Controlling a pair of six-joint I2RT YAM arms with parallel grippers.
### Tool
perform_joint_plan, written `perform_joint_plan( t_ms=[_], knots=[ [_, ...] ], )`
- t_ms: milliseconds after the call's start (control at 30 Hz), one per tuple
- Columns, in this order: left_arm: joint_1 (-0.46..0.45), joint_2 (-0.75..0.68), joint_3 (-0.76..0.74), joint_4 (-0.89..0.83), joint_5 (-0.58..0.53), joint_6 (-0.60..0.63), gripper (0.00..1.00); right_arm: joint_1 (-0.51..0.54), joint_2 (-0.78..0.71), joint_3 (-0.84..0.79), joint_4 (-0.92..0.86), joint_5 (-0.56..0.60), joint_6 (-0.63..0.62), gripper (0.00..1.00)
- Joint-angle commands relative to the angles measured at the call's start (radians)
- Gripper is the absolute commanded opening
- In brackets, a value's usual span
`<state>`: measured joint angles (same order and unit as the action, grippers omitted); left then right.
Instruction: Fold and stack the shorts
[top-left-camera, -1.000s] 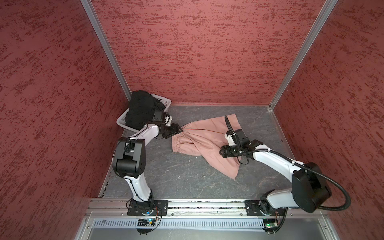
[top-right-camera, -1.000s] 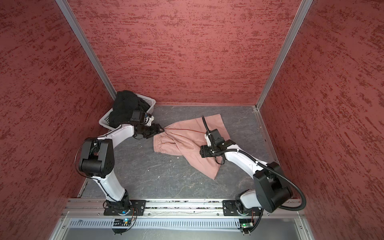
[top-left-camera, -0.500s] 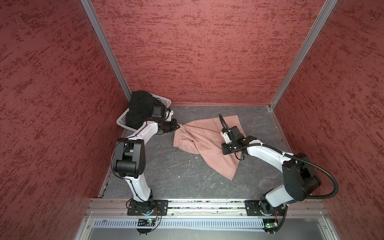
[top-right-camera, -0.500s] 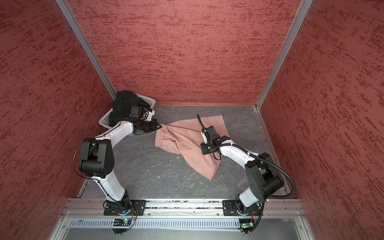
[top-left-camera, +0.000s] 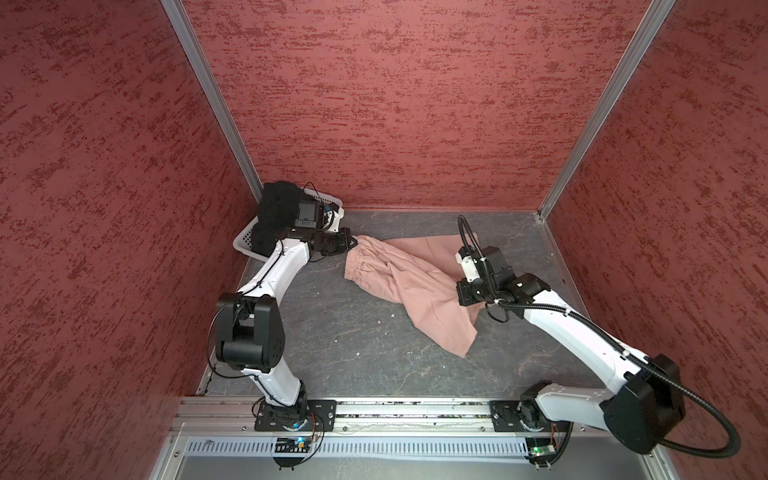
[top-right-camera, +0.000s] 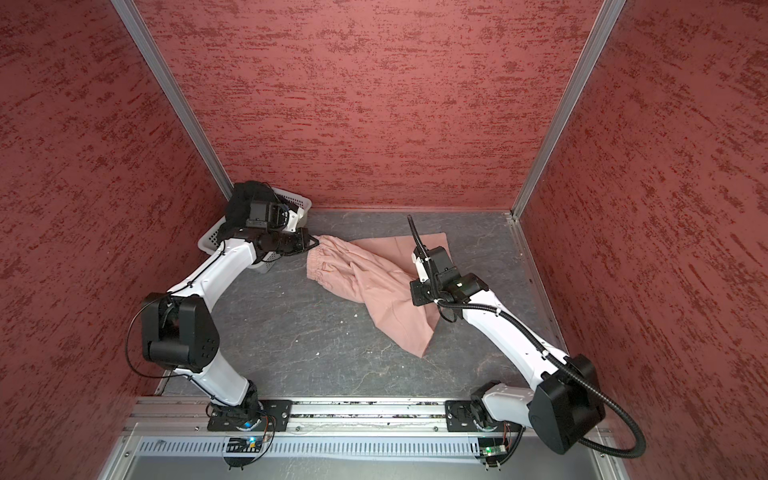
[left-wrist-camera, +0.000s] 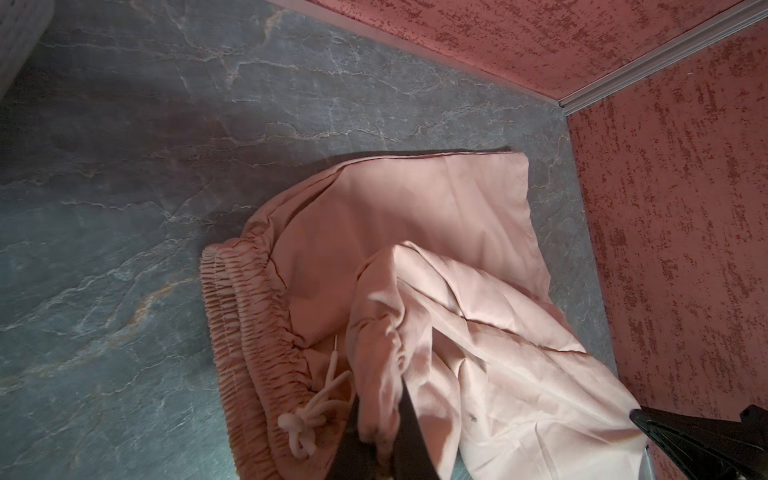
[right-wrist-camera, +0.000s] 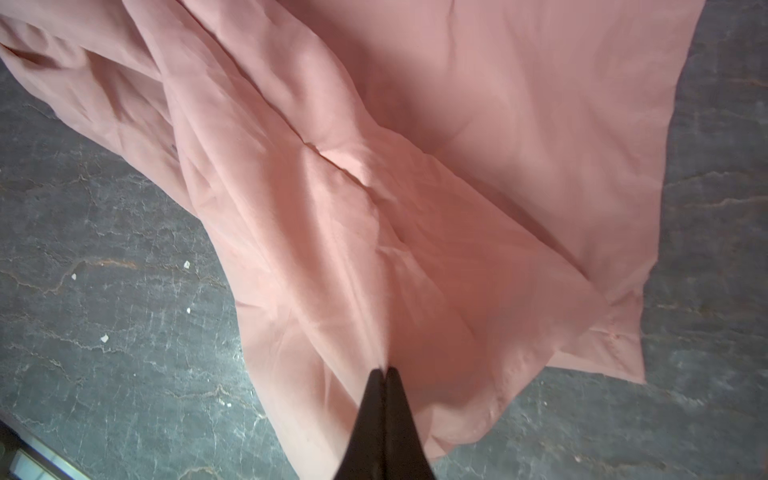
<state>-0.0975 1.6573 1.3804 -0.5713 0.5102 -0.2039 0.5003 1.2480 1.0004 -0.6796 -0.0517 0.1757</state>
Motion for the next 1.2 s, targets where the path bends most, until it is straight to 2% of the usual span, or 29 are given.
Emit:
perform_joint_plan(
  t_ms=[0,167,267,367,467,567,667,800,833,933,1067,1167],
  knots=[
    [-0.004,-0.038,-0.011,-0.024,-0.013,0.021,0.0,0.002,-0.038,-0.024,-0.081,0.008,0.054,0.68],
    [-0.014,-0.065,-0.056,-0.021,-0.027,0.02,0.0,0.004,-0.109,-0.046,-0.165,0.022,0.232,0.77],
    [-0.016,-0.079,-0.083,-0.001,-0.026,0.008,0.0,0.006,-0.119,-0.107,-0.177,-0.025,0.361,0.79],
    [-0.018,-0.082,-0.088,-0.001,-0.026,0.005,0.0,0.045,-0.096,-0.235,-0.09,-0.072,0.487,0.79],
    [-0.023,-0.096,-0.101,0.008,-0.015,0.001,0.0,0.079,-0.096,-0.339,0.071,-0.149,0.564,0.8],
    [-0.031,-0.106,-0.104,-0.001,-0.01,0.001,0.0,0.117,-0.083,-0.347,0.123,-0.103,0.572,0.8],
    [-0.039,-0.113,-0.109,-0.007,-0.008,0.001,0.0,0.141,0.012,-0.318,0.117,-0.019,0.541,0.8],
    [-0.043,-0.139,-0.121,-0.017,-0.009,0.003,0.0,0.161,0.082,-0.295,0.251,-0.033,0.498,0.77],
    [-0.041,-0.147,-0.123,-0.023,-0.011,0.004,0.0,0.161,0.081,-0.291,0.276,-0.033,0.498,0.73],
    [-0.04,-0.175,-0.123,-0.039,-0.008,0.009,0.0,0.16,0.085,-0.273,0.274,0.029,0.487,0.48],
    [-0.032,-0.201,-0.109,-0.035,0.029,0.001,0.02,0.142,0.127,-0.236,0.212,0.063,0.433,0.0],
    [-0.024,-0.195,-0.054,-0.046,0.03,0.018,0.07,0.1,0.13,-0.138,0.135,0.114,0.34,0.0]
  ],
)
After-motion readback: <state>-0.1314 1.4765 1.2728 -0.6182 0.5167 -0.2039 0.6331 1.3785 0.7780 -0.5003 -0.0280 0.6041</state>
